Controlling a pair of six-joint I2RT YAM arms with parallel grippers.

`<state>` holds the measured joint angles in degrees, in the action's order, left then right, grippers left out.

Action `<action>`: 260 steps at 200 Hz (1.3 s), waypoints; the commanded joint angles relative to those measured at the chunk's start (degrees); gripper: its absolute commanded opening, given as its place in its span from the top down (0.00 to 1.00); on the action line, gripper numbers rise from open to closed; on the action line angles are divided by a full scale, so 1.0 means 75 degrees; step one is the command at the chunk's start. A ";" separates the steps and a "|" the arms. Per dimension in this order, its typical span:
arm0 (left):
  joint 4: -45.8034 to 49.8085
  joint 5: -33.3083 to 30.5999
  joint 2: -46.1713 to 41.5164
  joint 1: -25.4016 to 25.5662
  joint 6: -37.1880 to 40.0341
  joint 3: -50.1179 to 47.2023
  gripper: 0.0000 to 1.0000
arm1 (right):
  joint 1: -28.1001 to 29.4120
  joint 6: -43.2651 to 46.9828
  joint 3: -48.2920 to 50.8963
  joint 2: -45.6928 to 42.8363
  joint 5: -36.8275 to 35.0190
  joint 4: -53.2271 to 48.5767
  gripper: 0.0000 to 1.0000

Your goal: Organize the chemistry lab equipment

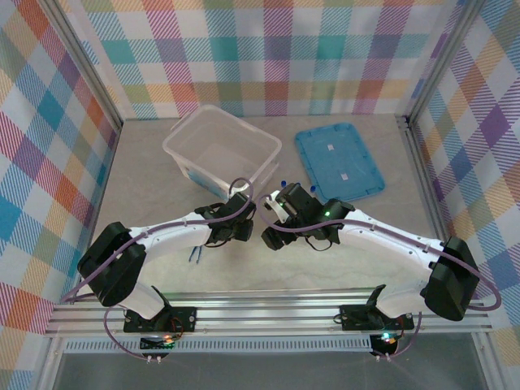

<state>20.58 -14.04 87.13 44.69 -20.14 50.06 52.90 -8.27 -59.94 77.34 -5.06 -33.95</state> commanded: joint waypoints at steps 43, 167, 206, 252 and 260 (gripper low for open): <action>0.0546 -0.0067 -0.0926 -0.0041 0.0110 -0.0200 0.56 | 0.0036 -0.0041 -0.0103 -0.0140 0.0145 0.0016 0.19; 0.2978 -0.0617 -0.2707 0.0144 0.0326 0.1037 0.59 | 0.0035 -0.0080 -0.0164 -0.0058 0.0263 0.0161 0.19; 0.3441 -0.0226 -0.2432 -0.0214 0.0691 0.2191 0.60 | 0.0035 -0.0111 -0.0131 -0.0115 0.0210 0.0179 0.19; 0.3780 0.0137 -0.1840 -0.0824 0.1202 0.3679 0.60 | 0.0036 -0.0150 0.0000 -0.0165 0.0238 0.0232 0.19; 0.3756 0.0209 -0.1704 -0.0929 0.1271 0.3913 0.60 | 0.0036 -0.0157 0.0012 -0.0158 0.0249 0.0250 0.19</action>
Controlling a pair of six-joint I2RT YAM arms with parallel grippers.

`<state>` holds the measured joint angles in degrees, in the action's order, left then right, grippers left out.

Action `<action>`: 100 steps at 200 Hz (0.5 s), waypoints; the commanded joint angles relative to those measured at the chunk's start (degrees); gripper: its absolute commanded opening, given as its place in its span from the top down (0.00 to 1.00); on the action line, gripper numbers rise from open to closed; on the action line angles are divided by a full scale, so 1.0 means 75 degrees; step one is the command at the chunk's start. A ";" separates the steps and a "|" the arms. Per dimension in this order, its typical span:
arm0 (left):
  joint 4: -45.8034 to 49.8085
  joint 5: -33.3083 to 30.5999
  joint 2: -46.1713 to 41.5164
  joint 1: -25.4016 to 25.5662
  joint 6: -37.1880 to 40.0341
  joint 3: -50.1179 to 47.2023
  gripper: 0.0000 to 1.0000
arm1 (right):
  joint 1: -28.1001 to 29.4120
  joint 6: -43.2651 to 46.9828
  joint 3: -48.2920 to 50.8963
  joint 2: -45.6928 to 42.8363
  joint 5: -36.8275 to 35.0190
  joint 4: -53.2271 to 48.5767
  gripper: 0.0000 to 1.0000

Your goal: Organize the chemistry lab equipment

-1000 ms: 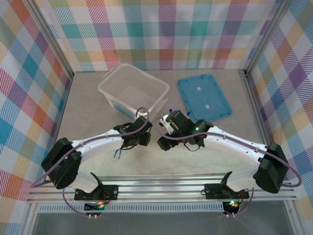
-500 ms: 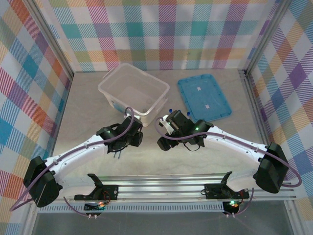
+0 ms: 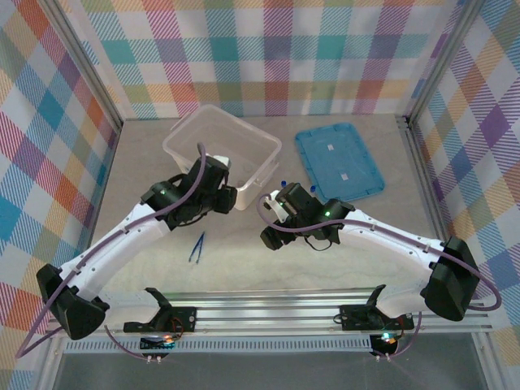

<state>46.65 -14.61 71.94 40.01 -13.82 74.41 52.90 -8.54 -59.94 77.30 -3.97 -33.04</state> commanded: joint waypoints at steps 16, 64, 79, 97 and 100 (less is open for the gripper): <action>0.0244 0.0376 0.0627 -0.0523 0.0539 0.1105 0.60 | 0.0036 -0.0122 -0.0006 -0.0137 0.0119 0.0132 0.19; -0.0031 0.0651 0.1851 -0.1159 0.0891 0.2138 0.60 | 0.0036 -0.0080 -0.0070 -0.0133 0.0108 0.0074 0.19; -0.0212 0.0786 0.2197 -0.1375 0.0900 0.2262 0.60 | 0.0036 -0.0091 -0.0037 -0.0186 0.0078 0.0077 0.19; -0.0430 0.0926 0.2595 -0.1596 0.0859 0.2330 0.60 | 0.0036 -0.0150 0.0055 -0.0283 0.0057 0.0098 0.19; -0.0480 0.0944 0.2649 -0.1626 0.0853 0.2325 0.60 | 0.0036 -0.0161 0.0078 -0.0295 0.0055 0.0089 0.19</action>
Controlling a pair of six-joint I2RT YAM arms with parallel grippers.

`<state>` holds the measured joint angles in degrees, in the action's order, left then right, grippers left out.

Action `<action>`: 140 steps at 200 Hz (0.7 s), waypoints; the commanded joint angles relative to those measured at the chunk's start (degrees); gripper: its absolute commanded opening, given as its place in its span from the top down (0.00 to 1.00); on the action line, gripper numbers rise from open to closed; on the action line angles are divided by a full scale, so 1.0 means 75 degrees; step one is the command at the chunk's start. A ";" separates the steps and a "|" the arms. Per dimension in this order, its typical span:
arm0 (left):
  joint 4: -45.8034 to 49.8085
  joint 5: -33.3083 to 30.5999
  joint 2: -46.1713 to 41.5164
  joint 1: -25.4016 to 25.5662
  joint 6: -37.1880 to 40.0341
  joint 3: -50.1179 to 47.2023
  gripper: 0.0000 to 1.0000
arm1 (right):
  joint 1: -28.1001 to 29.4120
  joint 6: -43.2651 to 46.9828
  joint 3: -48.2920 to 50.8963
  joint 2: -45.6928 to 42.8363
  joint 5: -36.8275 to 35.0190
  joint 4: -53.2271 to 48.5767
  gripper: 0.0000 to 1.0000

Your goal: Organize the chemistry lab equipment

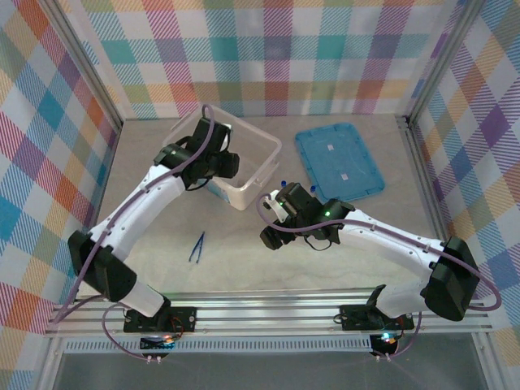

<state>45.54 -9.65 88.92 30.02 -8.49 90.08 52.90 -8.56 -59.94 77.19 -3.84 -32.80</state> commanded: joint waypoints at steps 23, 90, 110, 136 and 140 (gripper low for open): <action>-0.0549 0.0395 0.0788 -0.0519 0.0139 0.0224 0.60 | 0.0036 -0.0212 0.0196 -0.0396 0.0025 0.0044 0.19; -0.1010 0.0689 0.1854 -0.0930 0.0090 0.0154 0.61 | 0.0036 -0.0254 0.0235 -0.0414 0.0001 0.0036 0.19; -0.1095 0.0684 0.2068 -0.1014 0.0090 0.0176 0.61 | 0.0036 -0.0265 0.0211 -0.0389 0.0023 0.0037 0.19; -0.1156 0.0678 0.2352 -0.1096 0.0083 0.0261 0.61 | 0.0036 -0.0251 0.0176 -0.0338 0.0034 0.0030 0.19; -0.1141 0.0686 0.2413 -0.1102 0.0091 0.0289 0.61 | 0.0036 -0.0227 0.0165 -0.0338 0.0051 0.0025 0.19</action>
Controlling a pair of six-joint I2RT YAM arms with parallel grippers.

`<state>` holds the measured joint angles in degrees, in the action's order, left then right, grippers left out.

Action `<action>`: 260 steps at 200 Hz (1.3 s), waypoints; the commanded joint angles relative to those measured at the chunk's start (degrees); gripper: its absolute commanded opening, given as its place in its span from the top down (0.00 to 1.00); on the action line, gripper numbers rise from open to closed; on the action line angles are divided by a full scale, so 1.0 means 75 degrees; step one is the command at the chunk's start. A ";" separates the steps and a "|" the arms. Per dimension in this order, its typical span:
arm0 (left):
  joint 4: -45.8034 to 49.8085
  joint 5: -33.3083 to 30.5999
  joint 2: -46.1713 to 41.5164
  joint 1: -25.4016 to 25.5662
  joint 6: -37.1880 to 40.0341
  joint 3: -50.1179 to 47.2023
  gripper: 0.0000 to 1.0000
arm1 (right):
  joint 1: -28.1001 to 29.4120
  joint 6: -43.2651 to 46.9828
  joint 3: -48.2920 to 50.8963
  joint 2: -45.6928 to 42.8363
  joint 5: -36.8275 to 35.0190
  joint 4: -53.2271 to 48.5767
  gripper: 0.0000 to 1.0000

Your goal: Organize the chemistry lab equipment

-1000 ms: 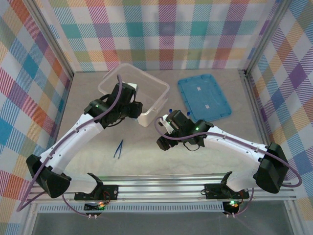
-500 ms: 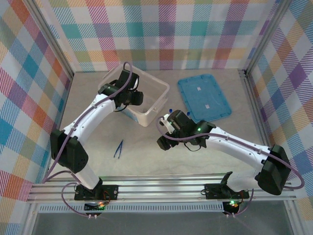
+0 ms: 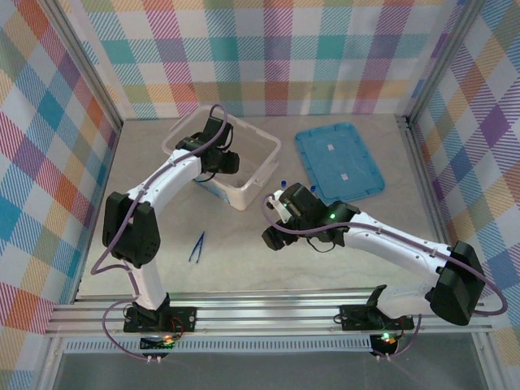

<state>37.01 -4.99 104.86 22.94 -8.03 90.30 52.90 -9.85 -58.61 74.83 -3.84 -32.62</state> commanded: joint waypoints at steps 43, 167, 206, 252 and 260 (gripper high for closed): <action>0.0092 0.0067 0.0774 -0.0176 0.0066 0.0539 0.61 | 0.0036 -0.0025 -0.0049 -0.0017 0.0028 -0.0027 0.19; 0.0776 -0.0153 0.1613 -0.0178 0.0179 0.1402 0.62 | 0.0035 -0.0058 0.0092 -0.0121 0.0007 0.0040 0.19; 0.0975 -0.0217 0.1875 -0.0187 0.0216 0.1654 0.62 | 0.0035 -0.0087 0.0150 -0.0198 -0.0018 0.0024 0.19; 0.1157 -0.0248 0.2083 -0.0187 0.0233 0.1811 0.62 | 0.0036 -0.0090 0.0180 -0.0238 -0.0048 0.0022 0.19; 0.1170 -0.0241 0.2117 -0.0187 0.0239 0.1823 0.62 | 0.0037 -0.0093 0.0174 -0.0239 -0.0040 0.0014 0.19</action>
<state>43.64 -5.67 119.96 21.98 -7.18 102.06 52.90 -9.87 -57.80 74.41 -4.01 -32.60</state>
